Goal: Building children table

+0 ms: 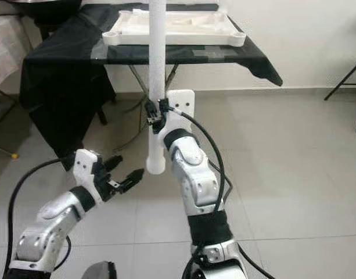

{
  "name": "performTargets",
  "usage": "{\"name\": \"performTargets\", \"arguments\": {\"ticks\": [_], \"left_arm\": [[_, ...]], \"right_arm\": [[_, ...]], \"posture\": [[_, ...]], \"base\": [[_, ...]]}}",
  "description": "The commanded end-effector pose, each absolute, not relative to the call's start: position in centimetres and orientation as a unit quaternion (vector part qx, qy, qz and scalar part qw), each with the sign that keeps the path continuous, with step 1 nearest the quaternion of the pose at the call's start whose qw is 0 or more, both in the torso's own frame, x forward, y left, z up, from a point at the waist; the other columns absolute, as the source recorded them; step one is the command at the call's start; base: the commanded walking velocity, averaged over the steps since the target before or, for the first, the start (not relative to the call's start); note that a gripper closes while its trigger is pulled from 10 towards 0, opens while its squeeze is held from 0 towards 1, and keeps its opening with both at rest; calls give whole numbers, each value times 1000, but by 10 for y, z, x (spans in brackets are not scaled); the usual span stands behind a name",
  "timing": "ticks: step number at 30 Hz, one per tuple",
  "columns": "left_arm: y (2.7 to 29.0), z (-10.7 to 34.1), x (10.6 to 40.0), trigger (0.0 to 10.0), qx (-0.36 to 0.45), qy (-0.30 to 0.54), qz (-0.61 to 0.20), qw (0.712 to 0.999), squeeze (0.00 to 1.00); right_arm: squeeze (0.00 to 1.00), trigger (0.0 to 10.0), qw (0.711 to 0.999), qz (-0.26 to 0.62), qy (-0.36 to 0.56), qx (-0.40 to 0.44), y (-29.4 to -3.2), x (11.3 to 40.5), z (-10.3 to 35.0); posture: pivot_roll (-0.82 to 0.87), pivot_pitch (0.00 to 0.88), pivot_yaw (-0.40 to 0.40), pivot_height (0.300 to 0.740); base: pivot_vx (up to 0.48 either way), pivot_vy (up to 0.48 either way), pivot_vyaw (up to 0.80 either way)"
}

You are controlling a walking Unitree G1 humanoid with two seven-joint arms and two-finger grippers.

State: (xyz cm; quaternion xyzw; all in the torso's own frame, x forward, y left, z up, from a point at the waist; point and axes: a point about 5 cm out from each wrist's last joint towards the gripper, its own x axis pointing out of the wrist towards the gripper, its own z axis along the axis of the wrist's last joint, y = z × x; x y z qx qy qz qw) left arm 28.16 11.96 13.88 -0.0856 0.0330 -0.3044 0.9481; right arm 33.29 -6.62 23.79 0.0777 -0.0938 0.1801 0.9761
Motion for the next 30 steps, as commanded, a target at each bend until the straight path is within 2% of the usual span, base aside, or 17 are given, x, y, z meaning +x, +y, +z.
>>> {"name": "performTargets", "arguments": {"ticks": [1, 15, 19, 30], "left_arm": [[122, 138, 282, 10000, -86, 38, -304, 948, 0], [119, 137, 280, 10000, -74, 42, -319, 944, 0], [113, 129, 283, 10000, -24, 45, -327, 944, 0], [101, 126, 287, 10000, 3, 46, -331, 943, 0]], "right_arm": [[0, 0, 973, 192, -99, 86, -62, 331, 240], [0, 0, 972, 196, -93, 92, -60, 331, 237], [0, 0, 968, 210, -88, 106, -53, 327, 237], [0, 0, 959, 245, -75, 124, -34, 319, 233]], "posture": [[3, 0, -21, 680], [1, 0, -18, 715], [-17, 0, -10, 730], [-16, 0, -17, 740]], "base": [[0, 0, 0], [0, 0, 0], [0, 0, 0], [0, 0, 0]]}}
